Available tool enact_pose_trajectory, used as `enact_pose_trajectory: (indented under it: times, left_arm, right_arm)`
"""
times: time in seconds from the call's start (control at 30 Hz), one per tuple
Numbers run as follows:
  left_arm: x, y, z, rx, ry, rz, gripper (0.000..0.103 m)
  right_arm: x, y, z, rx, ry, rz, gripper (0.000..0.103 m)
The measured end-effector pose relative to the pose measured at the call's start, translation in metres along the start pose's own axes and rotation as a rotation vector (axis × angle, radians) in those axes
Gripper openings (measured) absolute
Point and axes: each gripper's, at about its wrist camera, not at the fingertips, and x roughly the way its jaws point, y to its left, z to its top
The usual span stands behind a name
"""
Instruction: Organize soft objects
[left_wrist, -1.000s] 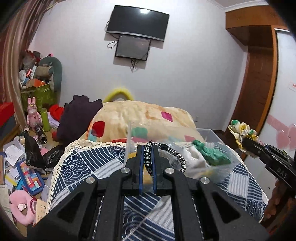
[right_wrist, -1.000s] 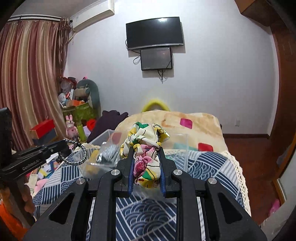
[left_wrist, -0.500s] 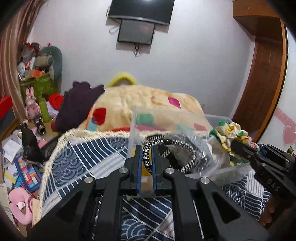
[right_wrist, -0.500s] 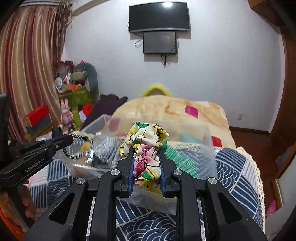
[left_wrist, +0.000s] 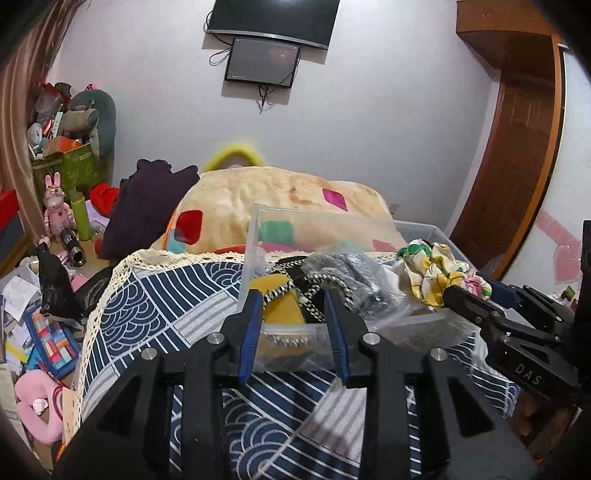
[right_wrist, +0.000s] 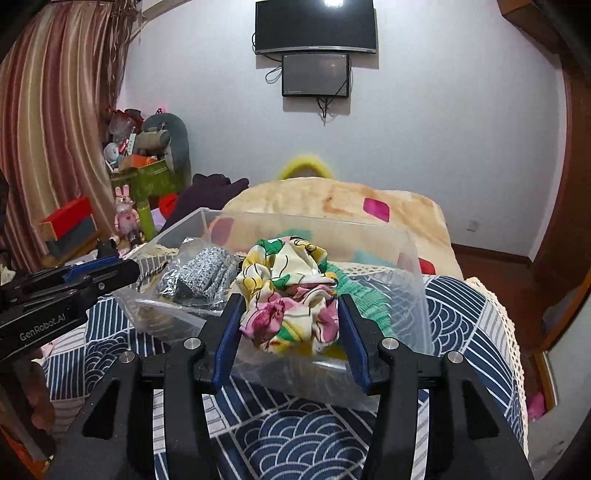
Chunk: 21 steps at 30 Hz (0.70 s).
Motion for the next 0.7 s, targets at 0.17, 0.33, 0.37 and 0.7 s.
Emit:
enact_pose_trajectory:
  times: [0.17, 0.33, 0.37, 0.7]
  left_arm:
    - [-0.024, -0.011, 0.003, 0.018, -0.037, -0.034, 0.033]
    - [-0.056, -0.028, 0.009, 0.052, -0.101, -0.069, 0.035]
    - [-0.064, -0.031, 0.009, 0.059, -0.118, -0.070, 0.035]
    - [-0.115, -0.052, 0.001, 0.106, -0.213, -0.090, 0.050]
  right_arm:
    - [-0.025, -0.001, 0.003, -0.008, -0.049, -0.009, 0.047]
    - [-0.053, -0.001, 0.010, -0.010, -0.116, 0.007, 0.057]
    - [-0.059, -0.001, 0.011, -0.008, -0.134, 0.012, 0.060]
    - [-0.116, -0.001, 0.012, 0.002, -0.273, 0.055, 0.062]
